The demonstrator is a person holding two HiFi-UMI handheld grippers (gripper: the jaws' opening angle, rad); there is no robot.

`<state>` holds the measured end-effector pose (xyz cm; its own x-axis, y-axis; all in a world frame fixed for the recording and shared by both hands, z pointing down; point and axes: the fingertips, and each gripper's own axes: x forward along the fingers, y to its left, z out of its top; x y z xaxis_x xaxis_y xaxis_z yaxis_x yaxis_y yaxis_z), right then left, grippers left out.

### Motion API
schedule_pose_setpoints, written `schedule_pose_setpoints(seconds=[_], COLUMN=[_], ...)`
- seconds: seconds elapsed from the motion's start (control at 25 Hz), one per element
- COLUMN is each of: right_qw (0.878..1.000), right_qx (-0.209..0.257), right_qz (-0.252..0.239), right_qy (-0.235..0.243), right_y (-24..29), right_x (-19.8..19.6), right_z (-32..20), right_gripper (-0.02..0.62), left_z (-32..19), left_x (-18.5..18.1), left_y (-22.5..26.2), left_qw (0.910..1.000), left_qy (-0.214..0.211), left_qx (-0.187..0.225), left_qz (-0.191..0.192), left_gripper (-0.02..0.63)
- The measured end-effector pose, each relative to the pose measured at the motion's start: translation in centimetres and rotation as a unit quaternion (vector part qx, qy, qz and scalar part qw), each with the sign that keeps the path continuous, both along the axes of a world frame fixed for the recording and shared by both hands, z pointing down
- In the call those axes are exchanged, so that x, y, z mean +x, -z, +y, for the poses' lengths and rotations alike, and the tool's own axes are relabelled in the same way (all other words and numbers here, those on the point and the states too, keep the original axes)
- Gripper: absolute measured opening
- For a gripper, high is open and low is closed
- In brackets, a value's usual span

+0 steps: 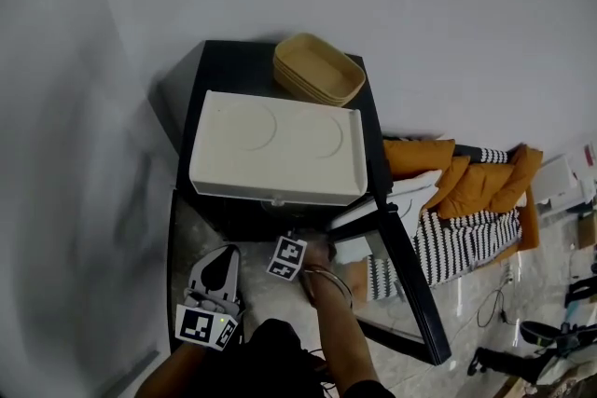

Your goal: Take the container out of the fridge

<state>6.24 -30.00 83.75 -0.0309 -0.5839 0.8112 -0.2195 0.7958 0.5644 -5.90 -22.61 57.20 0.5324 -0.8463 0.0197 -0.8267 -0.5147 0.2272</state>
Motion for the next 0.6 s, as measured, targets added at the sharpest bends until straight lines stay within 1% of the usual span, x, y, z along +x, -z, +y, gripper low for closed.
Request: schedule_pose_setpoints(seconds=[0.24, 0.6], right_qw=[1.0, 0.999], right_qx=[-0.021, -0.043], right_qz=[0.002, -0.006], right_qy=[0.006, 0.012], right_y=[0.6, 1.8], right_x=[-0.2, -0.6], right_z=[1.6, 3.0], right_gripper=[0.008, 0.008], left_z=[1.2, 1.4], left_x=[-1.0, -1.6], left_y=[1.7, 4.0], left_qw=[0.9998, 0.9994], left_qy=[0.015, 0.031], left_qx=[-0.011, -0.013], left_qz=[-0.003, -0.009], left_gripper=[0.005, 0.005])
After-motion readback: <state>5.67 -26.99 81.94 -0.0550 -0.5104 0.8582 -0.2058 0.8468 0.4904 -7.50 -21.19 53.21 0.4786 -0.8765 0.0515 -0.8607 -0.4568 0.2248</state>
